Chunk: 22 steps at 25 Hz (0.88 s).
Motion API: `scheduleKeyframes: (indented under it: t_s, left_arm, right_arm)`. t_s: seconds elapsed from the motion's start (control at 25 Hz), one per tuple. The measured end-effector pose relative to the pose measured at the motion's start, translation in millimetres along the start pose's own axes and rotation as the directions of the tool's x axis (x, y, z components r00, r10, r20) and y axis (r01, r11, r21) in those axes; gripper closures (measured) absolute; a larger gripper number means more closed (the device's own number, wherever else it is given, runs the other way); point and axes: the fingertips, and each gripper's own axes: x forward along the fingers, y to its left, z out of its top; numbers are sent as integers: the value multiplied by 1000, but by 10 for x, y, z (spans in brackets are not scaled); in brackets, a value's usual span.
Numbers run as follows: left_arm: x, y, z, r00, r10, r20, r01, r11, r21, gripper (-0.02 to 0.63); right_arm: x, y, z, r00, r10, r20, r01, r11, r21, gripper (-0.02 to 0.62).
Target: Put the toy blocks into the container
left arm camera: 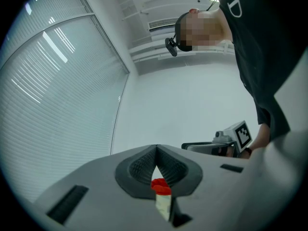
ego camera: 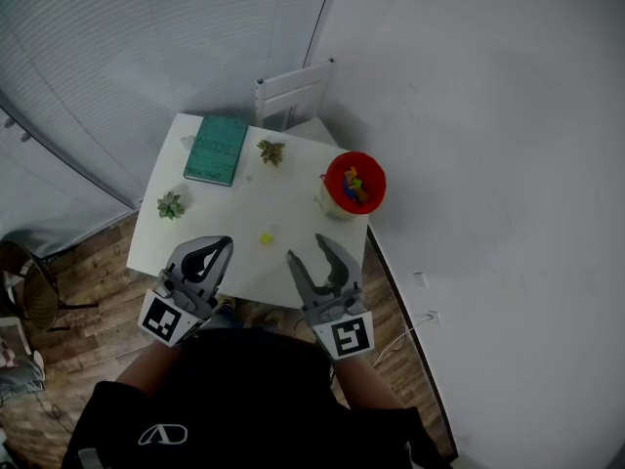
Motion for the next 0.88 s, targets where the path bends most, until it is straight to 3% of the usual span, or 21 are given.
scheduleKeyframes:
  t_s: [0.2, 0.52, 0.72, 0.88]
  left_arm:
    - [-25, -6, -2, 1000, 5, -2, -5, 1000, -1, 601]
    - [-141, 56, -46, 999, 35, -17, -35, 999, -4, 601]
    - [-224, 94, -90, 998, 55, -32, -56, 998, -4, 601]
    - [-282, 120, -113, 997, 70, -41, -70, 998, -5, 601]
  right_arm:
    - [91, 29, -211, 998, 32, -51, -32, 999, -6, 397]
    - [393, 86, -1302, 961, 94, -259, -78, 994, 72, 385]
    - [546, 204, -2068, 896, 169, -411, -141, 985, 97, 379]
    - [569, 350, -2713, 798, 243, -552, -213, 970, 120, 376]
